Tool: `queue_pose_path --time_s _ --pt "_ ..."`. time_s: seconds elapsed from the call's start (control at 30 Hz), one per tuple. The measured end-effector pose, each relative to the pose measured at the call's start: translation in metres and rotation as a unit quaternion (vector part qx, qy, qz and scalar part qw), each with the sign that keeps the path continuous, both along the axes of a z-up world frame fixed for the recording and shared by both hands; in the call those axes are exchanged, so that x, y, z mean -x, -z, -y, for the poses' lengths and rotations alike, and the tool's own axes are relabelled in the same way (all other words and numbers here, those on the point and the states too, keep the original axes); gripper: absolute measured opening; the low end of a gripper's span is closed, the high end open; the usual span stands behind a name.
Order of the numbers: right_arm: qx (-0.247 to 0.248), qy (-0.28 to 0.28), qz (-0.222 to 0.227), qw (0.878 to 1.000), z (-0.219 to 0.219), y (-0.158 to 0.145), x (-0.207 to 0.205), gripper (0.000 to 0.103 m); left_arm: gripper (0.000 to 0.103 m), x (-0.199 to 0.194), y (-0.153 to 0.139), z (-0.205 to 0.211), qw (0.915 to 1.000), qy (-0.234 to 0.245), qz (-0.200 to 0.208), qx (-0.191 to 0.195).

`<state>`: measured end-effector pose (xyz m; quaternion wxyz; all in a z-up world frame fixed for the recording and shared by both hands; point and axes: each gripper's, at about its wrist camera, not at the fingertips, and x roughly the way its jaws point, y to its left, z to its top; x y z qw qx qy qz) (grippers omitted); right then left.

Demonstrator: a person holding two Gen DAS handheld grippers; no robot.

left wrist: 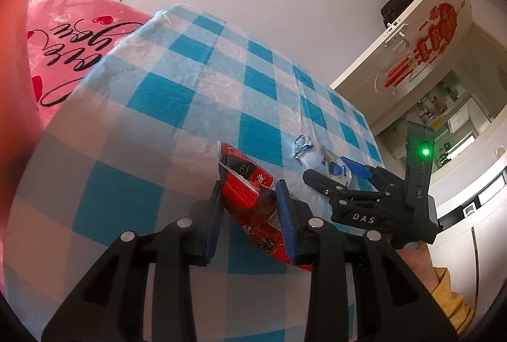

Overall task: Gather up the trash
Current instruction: 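Grasp the red wrappers with the left tool while the right tool grasps the white MAGICDAY bottle, then lift and carry the red wrappers and white bottle over the orange bucket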

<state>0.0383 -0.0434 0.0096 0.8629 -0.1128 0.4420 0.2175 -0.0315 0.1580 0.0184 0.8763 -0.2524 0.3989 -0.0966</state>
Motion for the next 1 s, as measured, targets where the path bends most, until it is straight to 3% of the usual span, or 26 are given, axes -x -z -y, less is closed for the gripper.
queue_pose_path --time_s 0.1,0.2,0.57,1.0 --pt "0.008 -0.003 0.006 1.0 -0.003 0.002 0.004 0.093 0.034 0.003 0.0 -0.003 1.0 -0.002 0.002 -0.004" --pt "0.006 -0.004 0.012 1.0 -0.004 -0.001 0.008 0.081 0.034 0.006 0.0 -0.008 1.0 -0.003 0.003 -0.002" --pt "0.009 0.01 0.015 1.0 -0.01 -0.002 0.023 0.08 0.034 0.018 0.001 -0.014 1.0 -0.003 0.007 -0.002" --pt "-0.05 0.044 0.01 0.998 -0.007 -0.022 0.061 0.079 0.034 0.041 -0.015 -0.021 0.9993 0.005 0.037 0.002"
